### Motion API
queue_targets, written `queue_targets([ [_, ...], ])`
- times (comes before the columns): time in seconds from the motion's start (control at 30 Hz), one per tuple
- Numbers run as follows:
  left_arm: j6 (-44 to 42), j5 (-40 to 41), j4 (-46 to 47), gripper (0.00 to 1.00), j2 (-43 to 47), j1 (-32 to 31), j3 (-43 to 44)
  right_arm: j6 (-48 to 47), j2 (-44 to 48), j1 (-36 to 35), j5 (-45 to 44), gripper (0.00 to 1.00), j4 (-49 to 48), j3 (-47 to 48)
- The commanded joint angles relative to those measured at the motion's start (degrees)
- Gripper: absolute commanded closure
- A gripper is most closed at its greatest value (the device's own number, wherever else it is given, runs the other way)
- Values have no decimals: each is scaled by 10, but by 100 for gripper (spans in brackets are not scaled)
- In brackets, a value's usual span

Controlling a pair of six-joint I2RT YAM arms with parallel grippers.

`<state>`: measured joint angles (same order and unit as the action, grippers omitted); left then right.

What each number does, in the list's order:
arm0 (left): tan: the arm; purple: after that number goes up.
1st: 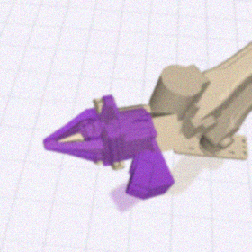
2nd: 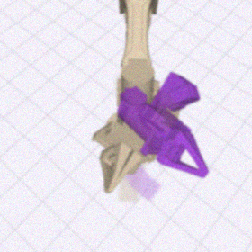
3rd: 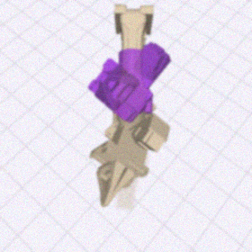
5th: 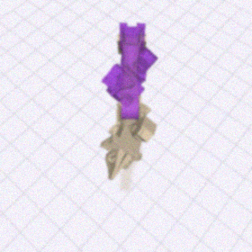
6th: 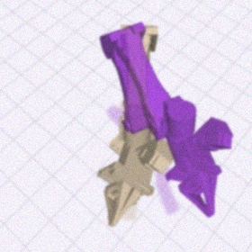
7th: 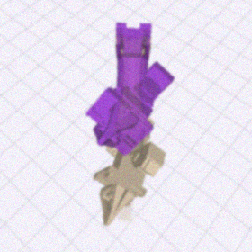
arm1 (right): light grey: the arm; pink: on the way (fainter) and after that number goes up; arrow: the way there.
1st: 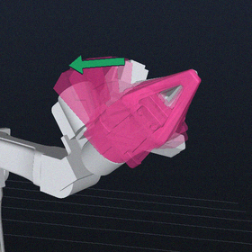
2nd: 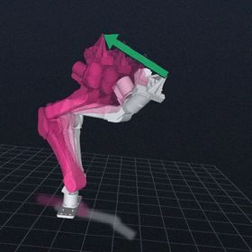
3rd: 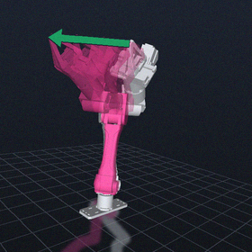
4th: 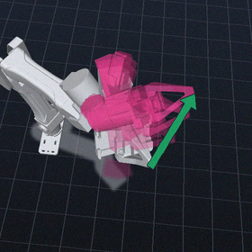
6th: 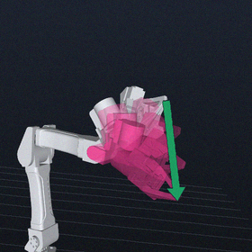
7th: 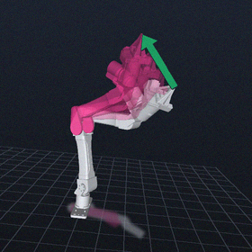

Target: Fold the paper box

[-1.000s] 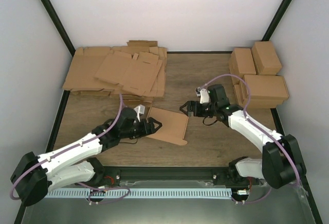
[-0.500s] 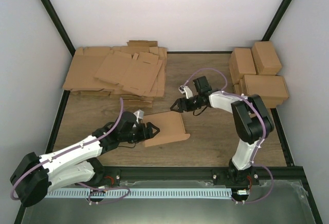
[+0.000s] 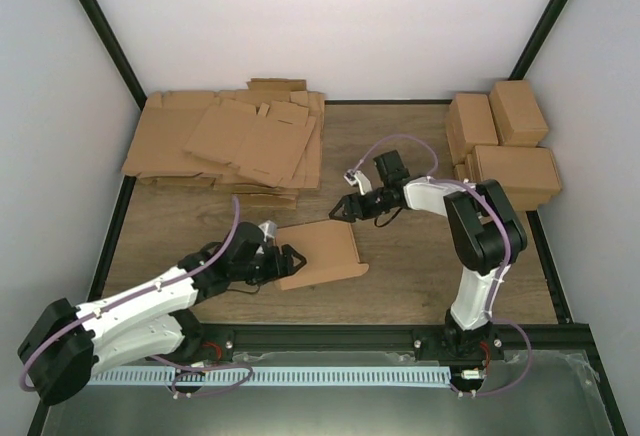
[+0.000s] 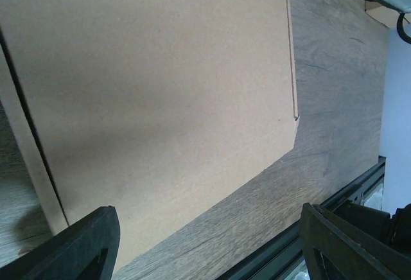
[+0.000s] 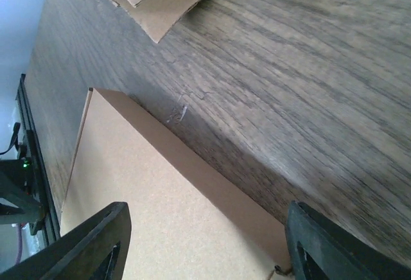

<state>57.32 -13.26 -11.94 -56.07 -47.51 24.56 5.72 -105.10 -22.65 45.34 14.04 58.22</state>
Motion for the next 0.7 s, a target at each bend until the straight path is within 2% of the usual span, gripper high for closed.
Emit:
queue_targets([
  [0.0, 1, 13, -13, 21, 20, 2, -1, -20, -34, -4, 44, 33, -8, 12],
  [0.13, -1, 36, -43, 21, 46, 3, 19, 5, -21, -4, 18, 40, -32, -29],
  [0.23, -8, 39, -67, 21, 55, 2, 34, 42, 38, -4, 18, 46, -100, -118],
  [0.37, -19, -27, -81, 19, 38, 2, 59, 117, 138, -4, 19, 54, -169, -251],
  [0.47, -33, -63, -107, 18, 17, 0, 84, 185, 230, -5, 70, 56, -240, -351],
  [0.57, -33, -76, -124, 18, 15, -5, 93, 184, 289, -5, 44, 55, -211, -378],
  [0.67, -19, -92, -117, 18, 30, -7, 85, 155, 296, -5, 12, 52, -165, -351],
])
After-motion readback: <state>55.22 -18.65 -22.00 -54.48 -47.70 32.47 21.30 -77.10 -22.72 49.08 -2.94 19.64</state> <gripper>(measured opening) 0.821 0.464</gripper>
